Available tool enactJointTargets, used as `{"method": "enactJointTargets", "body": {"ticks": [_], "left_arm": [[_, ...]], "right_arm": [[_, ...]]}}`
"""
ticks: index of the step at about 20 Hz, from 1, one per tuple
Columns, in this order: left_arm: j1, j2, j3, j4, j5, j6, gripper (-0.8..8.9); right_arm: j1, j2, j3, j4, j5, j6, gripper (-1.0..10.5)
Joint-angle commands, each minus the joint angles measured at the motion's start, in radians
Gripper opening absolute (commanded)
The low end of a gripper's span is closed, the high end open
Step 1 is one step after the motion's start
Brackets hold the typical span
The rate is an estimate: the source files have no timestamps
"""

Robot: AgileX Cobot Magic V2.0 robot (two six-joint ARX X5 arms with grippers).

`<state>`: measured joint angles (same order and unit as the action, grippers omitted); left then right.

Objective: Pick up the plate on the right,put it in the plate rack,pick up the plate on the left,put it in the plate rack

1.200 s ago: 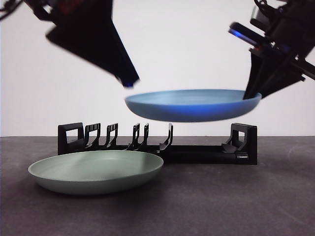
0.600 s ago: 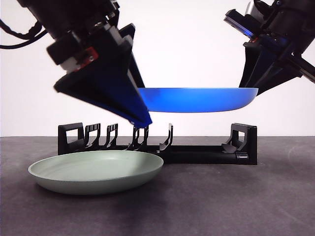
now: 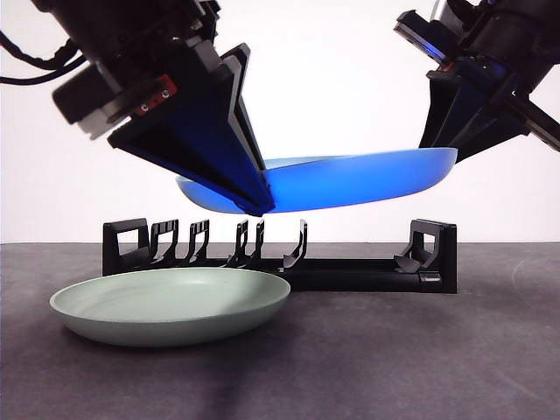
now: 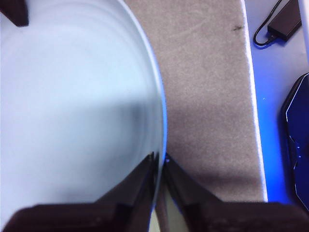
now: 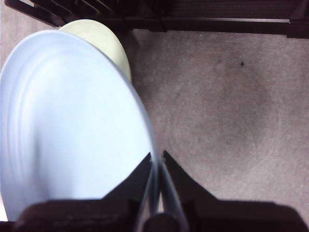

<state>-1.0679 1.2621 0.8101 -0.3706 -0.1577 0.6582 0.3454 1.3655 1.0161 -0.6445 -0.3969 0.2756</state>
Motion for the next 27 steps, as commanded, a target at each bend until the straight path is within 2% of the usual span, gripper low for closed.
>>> {"method": "enactJointTargets", "body": {"ticks": [1, 3, 4, 11, 13, 15, 18, 23, 27], "left_arm": [[0.007, -0.001, 0.001, 0.016, -0.017, -0.052, -0.09], [0.007, -0.001, 0.001, 0.017, -0.017, -0.055, -0.09], [0.007, -0.001, 0.001, 0.017, -0.018, -0.058, -0.09], [0.057, -0.002, 0.027, 0.121, -0.021, -0.252, -0.09], [0.088, -0.002, 0.078, 0.131, -0.014, -0.313, -0.09], [0.140, -0.002, 0.136, 0.142, 0.071, -0.384, -0.09], [0.268, -0.002, 0.173, 0.266, 0.285, -0.523, -0.09], [0.438, -0.002, 0.173, 0.380, 0.410, -0.678, -0.09], [0.571, -0.001, 0.173, 0.438, 0.504, -0.756, -0.09]], "right_arm": [[-0.004, -0.001, 0.008, 0.008, 0.003, 0.010, 1.5], [-0.005, -0.003, 0.016, 0.021, 0.003, 0.008, 3.6], [-0.005, -0.008, 0.023, 0.034, 0.002, 0.003, 3.8], [-0.020, -0.192, 0.027, 0.275, 0.014, 0.004, 3.8], [-0.037, -0.252, 0.027, 0.332, 0.044, 0.003, 3.8], [-0.052, -0.304, 0.027, 0.364, 0.096, 0.003, 3.8], [-0.071, -0.346, 0.027, 0.373, 0.140, -0.003, 3.8], [-0.071, -0.348, 0.027, 0.330, 0.142, -0.025, 3.7], [-0.071, -0.344, 0.027, 0.312, 0.142, -0.042, 3.7]]}}
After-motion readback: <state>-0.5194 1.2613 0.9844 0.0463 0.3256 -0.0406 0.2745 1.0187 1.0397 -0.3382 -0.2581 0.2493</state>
